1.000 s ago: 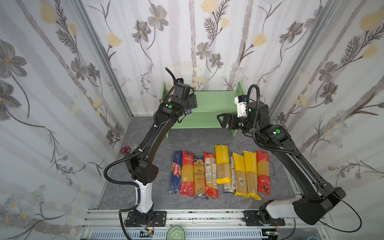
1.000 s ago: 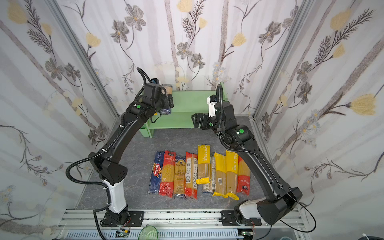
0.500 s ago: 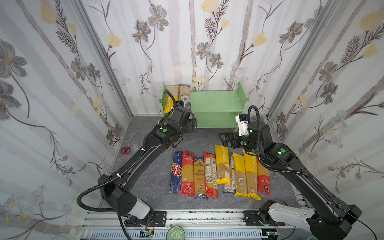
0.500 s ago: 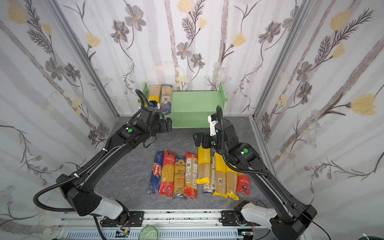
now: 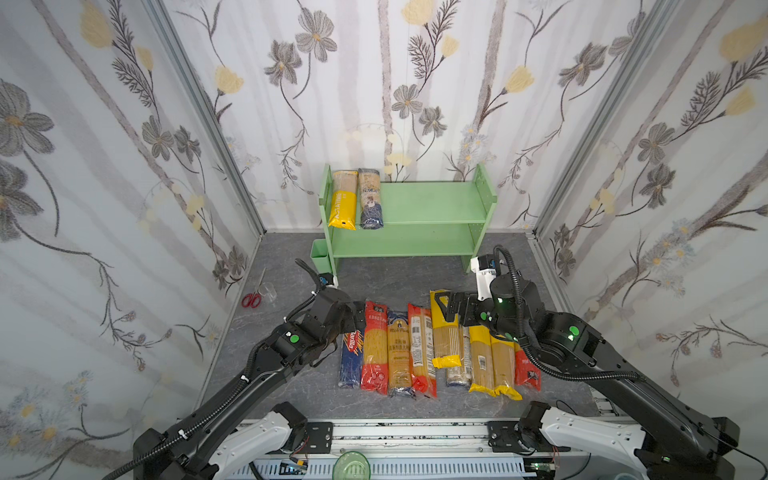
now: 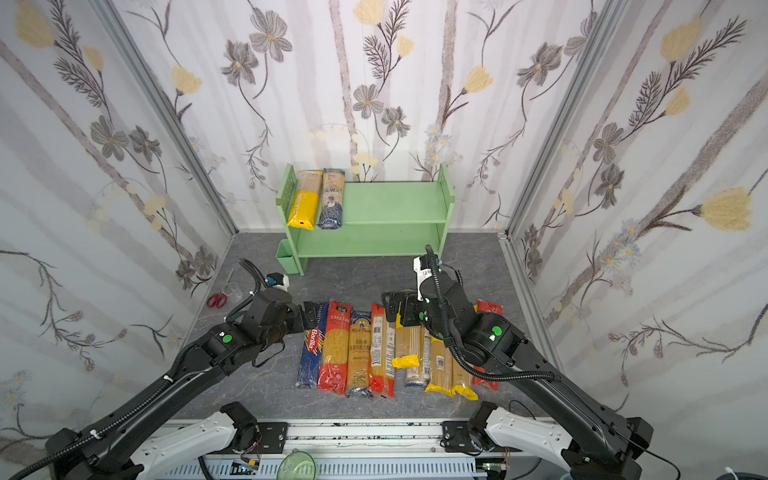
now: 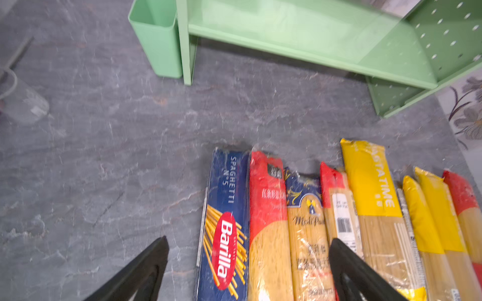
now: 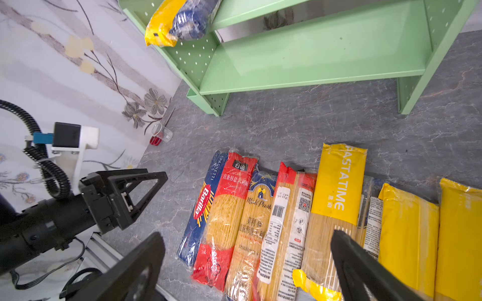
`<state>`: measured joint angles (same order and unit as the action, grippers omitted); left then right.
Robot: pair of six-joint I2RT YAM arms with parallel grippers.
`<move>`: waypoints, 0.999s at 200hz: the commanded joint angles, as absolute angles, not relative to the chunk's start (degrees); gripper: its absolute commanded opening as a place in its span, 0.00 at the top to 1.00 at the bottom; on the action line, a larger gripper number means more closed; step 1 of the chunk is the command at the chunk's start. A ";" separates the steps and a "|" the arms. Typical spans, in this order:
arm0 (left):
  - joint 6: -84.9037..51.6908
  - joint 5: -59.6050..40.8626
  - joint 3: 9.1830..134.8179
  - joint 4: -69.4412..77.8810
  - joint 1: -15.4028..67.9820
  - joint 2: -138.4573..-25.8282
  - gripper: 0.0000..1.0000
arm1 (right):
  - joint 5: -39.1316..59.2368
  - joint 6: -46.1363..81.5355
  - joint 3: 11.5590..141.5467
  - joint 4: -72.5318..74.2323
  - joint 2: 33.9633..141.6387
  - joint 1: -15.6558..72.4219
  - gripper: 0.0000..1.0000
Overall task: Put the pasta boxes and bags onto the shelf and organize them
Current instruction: 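Open the left gripper and lower both grippers toward the pasta row, then grasp the blue Barilla spaghetti box with the left gripper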
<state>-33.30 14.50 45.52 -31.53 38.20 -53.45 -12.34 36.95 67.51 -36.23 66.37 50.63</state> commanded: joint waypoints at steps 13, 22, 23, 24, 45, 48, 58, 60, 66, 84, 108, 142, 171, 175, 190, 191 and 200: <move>-39.62 14.67 38.67 -29.38 39.36 -49.84 0.04 | -16.05 39.16 68.31 -36.97 68.34 52.44 0.00; -40.44 14.59 37.21 -29.31 39.61 -49.33 0.04 | -16.65 39.33 68.46 -37.22 68.79 52.51 0.00; -40.52 14.59 37.06 -29.29 39.67 -49.28 0.04 | -16.72 39.35 68.46 -37.20 68.81 52.54 0.00; -40.56 14.59 36.90 -29.28 39.70 -49.25 0.04 | -16.71 39.36 68.47 -37.19 68.86 52.55 0.00; -42.39 15.45 35.31 -28.94 41.63 -50.13 0.04 | -17.70 39.21 68.64 -37.02 69.21 52.55 0.00; -42.59 15.47 35.20 -28.92 41.90 -50.49 0.04 | -17.79 39.08 68.64 -37.00 69.18 52.55 0.00; -43.20 15.38 34.83 -28.71 42.25 -51.96 0.05 | -18.02 38.77 68.64 -36.91 69.20 52.56 0.00; -43.30 15.38 34.75 -28.73 42.27 -52.36 0.05 | -18.08 38.70 68.64 -36.91 69.22 52.51 0.00; -43.54 15.35 34.41 -28.57 42.42 -53.38 0.05 | -18.15 38.46 68.66 -36.78 69.21 52.48 0.00; -44.53 15.55 33.14 -27.71 42.98 -56.09 0.05 | -18.10 37.76 68.38 -36.33 69.26 52.38 0.00; -46.23 15.50 31.11 -26.57 43.06 -58.50 0.06 | -17.43 36.63 67.47 -35.47 69.11 51.68 0.00; -48.41 14.36 28.27 -25.15 43.07 -60.21 0.10 | -14.59 34.56 64.65 -32.95 68.40 48.41 0.00; -49.43 12.52 27.86 -23.75 43.40 -62.17 0.12 | -10.28 33.06 61.44 -29.71 67.39 43.45 0.00; -49.56 12.26 27.98 -23.47 43.59 -62.38 0.12 | -9.77 32.83 61.05 -29.33 67.26 42.96 0.00; -50.04 11.63 28.20 -22.86 44.18 -63.13 0.12 | -8.42 32.35 59.76 -28.44 66.81 41.48 0.00; -50.07 11.66 28.21 -22.81 44.24 -63.16 0.12 | -8.38 32.30 59.68 -28.37 66.80 41.44 0.00; -50.27 11.52 28.34 -22.60 44.65 -63.74 0.12 | -7.94 32.09 59.06 -27.97 66.58 40.90 0.00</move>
